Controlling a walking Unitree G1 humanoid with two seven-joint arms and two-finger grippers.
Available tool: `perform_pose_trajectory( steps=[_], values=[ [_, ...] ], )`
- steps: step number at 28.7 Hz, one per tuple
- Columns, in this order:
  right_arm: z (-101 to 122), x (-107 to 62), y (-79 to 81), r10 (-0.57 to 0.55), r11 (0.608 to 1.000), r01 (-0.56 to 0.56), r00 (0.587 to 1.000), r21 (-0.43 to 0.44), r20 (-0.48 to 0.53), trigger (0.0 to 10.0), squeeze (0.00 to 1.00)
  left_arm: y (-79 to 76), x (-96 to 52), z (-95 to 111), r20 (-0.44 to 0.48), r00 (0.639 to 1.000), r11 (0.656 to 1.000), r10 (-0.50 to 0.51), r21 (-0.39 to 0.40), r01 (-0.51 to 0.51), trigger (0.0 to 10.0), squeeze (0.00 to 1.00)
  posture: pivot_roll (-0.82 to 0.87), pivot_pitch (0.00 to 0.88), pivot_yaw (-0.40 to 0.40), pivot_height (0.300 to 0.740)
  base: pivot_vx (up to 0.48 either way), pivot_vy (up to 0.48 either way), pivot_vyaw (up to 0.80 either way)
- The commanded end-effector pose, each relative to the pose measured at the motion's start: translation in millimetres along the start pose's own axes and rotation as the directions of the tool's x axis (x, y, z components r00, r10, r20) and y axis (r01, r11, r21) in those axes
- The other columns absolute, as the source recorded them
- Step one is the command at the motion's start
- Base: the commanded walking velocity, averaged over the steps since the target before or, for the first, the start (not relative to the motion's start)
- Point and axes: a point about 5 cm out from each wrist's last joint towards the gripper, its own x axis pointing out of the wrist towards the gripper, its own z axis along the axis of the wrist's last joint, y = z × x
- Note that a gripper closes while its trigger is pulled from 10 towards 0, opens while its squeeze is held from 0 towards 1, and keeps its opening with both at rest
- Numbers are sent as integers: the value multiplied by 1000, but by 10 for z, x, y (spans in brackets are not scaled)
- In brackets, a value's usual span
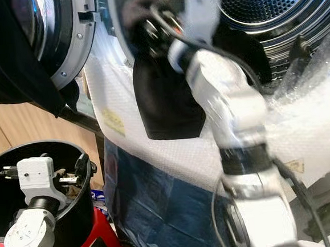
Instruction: Clothes washing
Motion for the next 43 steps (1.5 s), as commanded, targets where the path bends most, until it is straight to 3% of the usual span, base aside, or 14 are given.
perform_pose_trajectory(
  steps=[1,3,5,6,7,8,9,10,15,18,20,24,28,43],
  values=[
    [-12,62,-233,-98,988,95,995,-119,-19,10000,0,-6,1,39,17,1000,1000,-5,-11,5,10000,0,164,15,-150,740,0,0,0],
    [32,81,-464,-246,953,233,968,-192,-47,10000,0,-3,0,39,16,1000,1000,-5,-7,5,10000,0,179,9,-157,740,0,0,0],
    [92,-30,-816,-483,852,453,873,-263,-61,10000,0,-3,-8,37,16,1000,1000,-5,-4,5,10000,0,189,7,-164,740,0,0,0],
    [136,-209,-1133,-663,734,633,746,-245,-58,10000,0,-6,-13,40,17,1000,1000,-2,-5,2,10000,0,189,10,-166,740,0,0,0],
    [142,-246,-1189,-690,712,662,721,-234,-58,10000,0,-8,-14,40,17,1000,1000,-1,-6,1,10000,0,189,9,-167,740,0,0,0],
    [123,-402,-1381,-770,636,755,633,-161,-73,10000,0,-28,-23,42,18,1000,1000,2,-10,-2,10000,0,196,8,-173,740,0,0,0],
    [123,-402,-1381,-770,636,755,633,-161,-73,10000,0,-28,-23,42,18,1000,1000,2,-10,-2,10000,0,196,8,-173,740,0,0,0],
    [82,-587,-1574,-842,540,832,533,-130,-85,10000,0,-52,-34,45,19,1000,1000,2,-14,-2,10000,0,204,10,-177,740,0,0,0],
    [-155,-784,-1717,-875,482,863,465,-150,-138,10000,0,-58,-44,43,15,1000,1000,1,-20,-1,10000,0,184,15,-169,740,0,0,0],
    [-456,-844,-1685,-846,521,838,481,-164,-228,10000,0,-48,-31,46,13,1000,1000,-9,-6,9,10000,0,184,23,-167,740,0,0,0],
    [-831,-741,-1430,-711,659,749,592,-67,-380,10000,0,-22,-1,64,15,1000,1000,-5,-9,5,10000,0,174,30,-154,740,0,0,0],
    [-1020,-693,-1266,-663,691,722,609,-43,-435,10000,0,-34,8,74,14,1000,1000,-11,-10,11,10000,0,172,39,-147,740,0,0,0],
    [-982,-653,-1242,-674,685,727,606,-49,-421,10000,0,-41,3,78,12,1000,1000,-21,-8,21,10000,0,164,43,-139,740,0,0,0],
    [-437,-385,-1020,-608,756,649,743,81,-278,10000,0,-69,23,85,17,999,999,-42,-14,42,10000,0,152,20,-142,740,0,0,0]
  ],
)
